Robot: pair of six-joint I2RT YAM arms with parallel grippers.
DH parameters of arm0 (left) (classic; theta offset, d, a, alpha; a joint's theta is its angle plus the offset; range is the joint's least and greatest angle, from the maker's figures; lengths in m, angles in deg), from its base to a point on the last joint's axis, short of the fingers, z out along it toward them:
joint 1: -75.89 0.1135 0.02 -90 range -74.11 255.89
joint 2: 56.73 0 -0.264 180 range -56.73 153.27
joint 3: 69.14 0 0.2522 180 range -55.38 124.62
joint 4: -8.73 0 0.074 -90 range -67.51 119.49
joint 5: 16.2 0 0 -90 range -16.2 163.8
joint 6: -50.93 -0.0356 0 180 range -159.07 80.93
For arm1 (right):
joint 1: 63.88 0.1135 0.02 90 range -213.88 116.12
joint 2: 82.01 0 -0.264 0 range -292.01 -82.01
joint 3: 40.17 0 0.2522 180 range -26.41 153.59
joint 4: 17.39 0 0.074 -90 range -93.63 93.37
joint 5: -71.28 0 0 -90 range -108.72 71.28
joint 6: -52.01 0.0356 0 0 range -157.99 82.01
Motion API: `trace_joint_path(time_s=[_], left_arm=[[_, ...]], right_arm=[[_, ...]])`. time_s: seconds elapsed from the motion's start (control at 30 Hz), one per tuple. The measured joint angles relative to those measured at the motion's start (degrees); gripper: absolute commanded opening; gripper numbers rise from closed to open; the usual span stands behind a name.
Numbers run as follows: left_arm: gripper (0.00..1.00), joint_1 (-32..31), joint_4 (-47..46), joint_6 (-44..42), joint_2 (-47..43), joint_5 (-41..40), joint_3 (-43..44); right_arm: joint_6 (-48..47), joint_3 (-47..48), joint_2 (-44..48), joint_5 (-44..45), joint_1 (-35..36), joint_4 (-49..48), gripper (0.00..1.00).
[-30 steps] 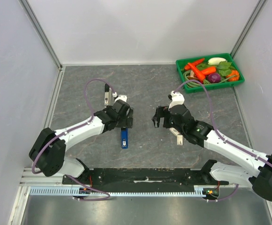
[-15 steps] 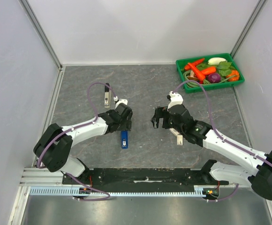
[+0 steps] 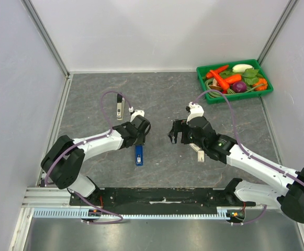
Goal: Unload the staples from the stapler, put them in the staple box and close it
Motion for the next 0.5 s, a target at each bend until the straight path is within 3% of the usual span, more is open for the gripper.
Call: trace_joint_path(time_s=[0.13,0.17,0.27,0.5], left_arm=[[0.4,-0.35,0.04,-0.02,0.72,-0.74,1.18],[0.33,-0.46,0.02,0.0,0.85,-0.94,1.6],[0.02,-0.9,0.04,0.09,1.4,-1.29,2.56],[0.02,-2.36,0.44,0.02,1.6,-1.7,3.21]], right_arm=[[0.0,0.0,0.0,-0.15,0.0,0.0,0.95],[0.0,0.0,0.0,-0.2,0.0,0.0,0.95],[0.0,0.0,0.0,-0.42,0.0,0.0,0.93],[-0.15,-0.02,0.0,-0.63,0.0,0.0,0.91]])
